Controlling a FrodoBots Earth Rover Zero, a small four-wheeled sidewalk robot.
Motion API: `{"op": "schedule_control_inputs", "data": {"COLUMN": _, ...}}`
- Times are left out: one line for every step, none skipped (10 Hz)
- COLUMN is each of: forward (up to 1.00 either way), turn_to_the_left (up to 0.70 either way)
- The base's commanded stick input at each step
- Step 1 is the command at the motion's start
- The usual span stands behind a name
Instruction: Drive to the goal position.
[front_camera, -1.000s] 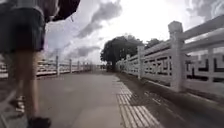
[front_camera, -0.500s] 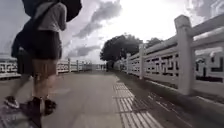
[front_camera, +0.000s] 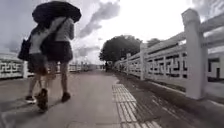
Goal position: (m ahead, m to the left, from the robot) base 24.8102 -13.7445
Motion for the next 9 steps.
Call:
{"op": "schedule_control_inputs", "data": {"forward": 0.45, "turn_to_the_left": 0.0}}
{"op": "schedule_control_inputs", "data": {"forward": 0.45, "turn_to_the_left": 0.0}}
{"op": "schedule_control_inputs", "data": {"forward": 0.45, "turn_to_the_left": 0.0}}
{"op": "schedule_control_inputs", "data": {"forward": 0.45, "turn_to_the_left": 0.0}}
{"op": "schedule_control_inputs", "data": {"forward": 0.45, "turn_to_the_left": 0.0}}
{"op": "schedule_control_inputs", "data": {"forward": 0.45, "turn_to_the_left": 0.0}}
{"op": "schedule_control_inputs", "data": {"forward": 0.45, "turn_to_the_left": 0.0}}
{"op": "schedule_control_inputs", "data": {"forward": 0.45, "turn_to_the_left": 0.27}}
{"op": "schedule_control_inputs", "data": {"forward": 0.45, "turn_to_the_left": 0.27}}
